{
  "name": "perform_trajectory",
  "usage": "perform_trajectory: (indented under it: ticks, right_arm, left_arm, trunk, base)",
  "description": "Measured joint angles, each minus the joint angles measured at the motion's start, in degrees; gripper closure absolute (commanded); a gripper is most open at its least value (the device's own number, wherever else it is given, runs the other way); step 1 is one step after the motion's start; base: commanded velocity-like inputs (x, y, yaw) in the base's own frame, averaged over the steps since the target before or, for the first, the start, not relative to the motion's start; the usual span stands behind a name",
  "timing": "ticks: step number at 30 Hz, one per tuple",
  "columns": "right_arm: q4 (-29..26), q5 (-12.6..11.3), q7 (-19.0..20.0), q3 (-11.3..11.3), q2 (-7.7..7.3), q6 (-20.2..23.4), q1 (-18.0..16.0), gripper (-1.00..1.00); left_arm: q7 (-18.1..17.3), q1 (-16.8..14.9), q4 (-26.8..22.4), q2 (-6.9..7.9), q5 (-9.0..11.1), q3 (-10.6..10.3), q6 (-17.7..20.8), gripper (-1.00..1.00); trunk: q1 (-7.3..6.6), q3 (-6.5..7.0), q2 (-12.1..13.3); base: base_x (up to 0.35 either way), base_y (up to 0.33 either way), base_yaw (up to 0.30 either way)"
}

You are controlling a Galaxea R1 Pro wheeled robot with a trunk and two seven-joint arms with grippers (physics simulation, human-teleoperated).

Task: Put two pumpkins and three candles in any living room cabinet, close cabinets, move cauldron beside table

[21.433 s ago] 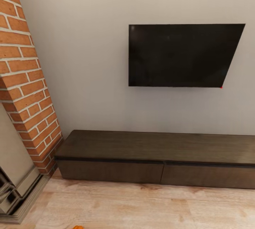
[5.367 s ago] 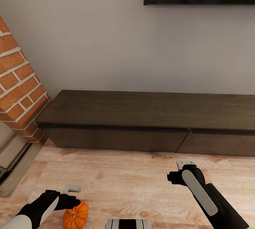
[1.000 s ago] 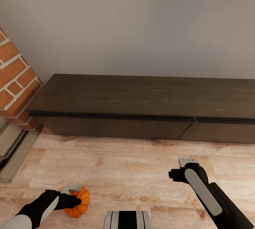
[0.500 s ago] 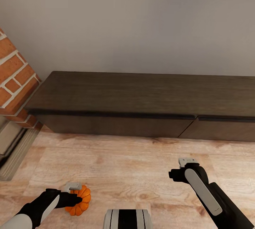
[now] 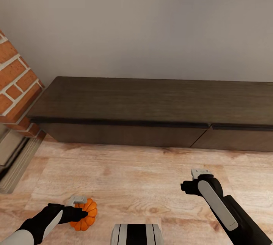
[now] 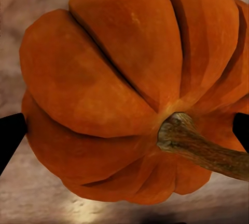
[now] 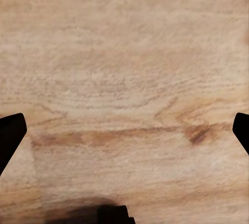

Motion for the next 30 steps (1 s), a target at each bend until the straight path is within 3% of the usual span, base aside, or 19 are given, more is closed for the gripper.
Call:
perform_trajectory:
  ticks: [21,24,25,30]
  right_arm:
    - [0.0,-0.05,0.0,0.02,0.0,0.0,0.0,-1.0]
    - [0.0,-0.03,0.0,0.01,0.0,0.01,0.0,-1.0]
    - [0.02,-0.03,0.0,0.03,0.0,0.0,0.01,-1.0]
    - [0.08,0.03,0.0,0.07,0.05,0.01,0.07,-1.0]
  left_arm:
    - [-0.1,0.01,0.01,0.02,-0.04,0.21,0.03,1.0]
    - [0.33,0.04,0.05,-0.03,-0.12,0.3,0.05,1.0]
    - [1.21,0.0,-0.05,-0.01,-1.61,0.75,-0.15,1.0]
    - [1.0,0.02,-0.34,-0.02,-1.25,0.54,0.0,1.0]
  trunk:
    - [0.02,0.0,0.0]
    - [0.35,0.65,0.04]
    - [0.34,0.88,0.05]
    - [0.21,1.99,0.12]
  base:
    - [0.0,0.0,0.0]
    - [0.0,0.0,0.0]
    - [0.0,0.0,0.0]
    - [0.0,0.0,0.0]
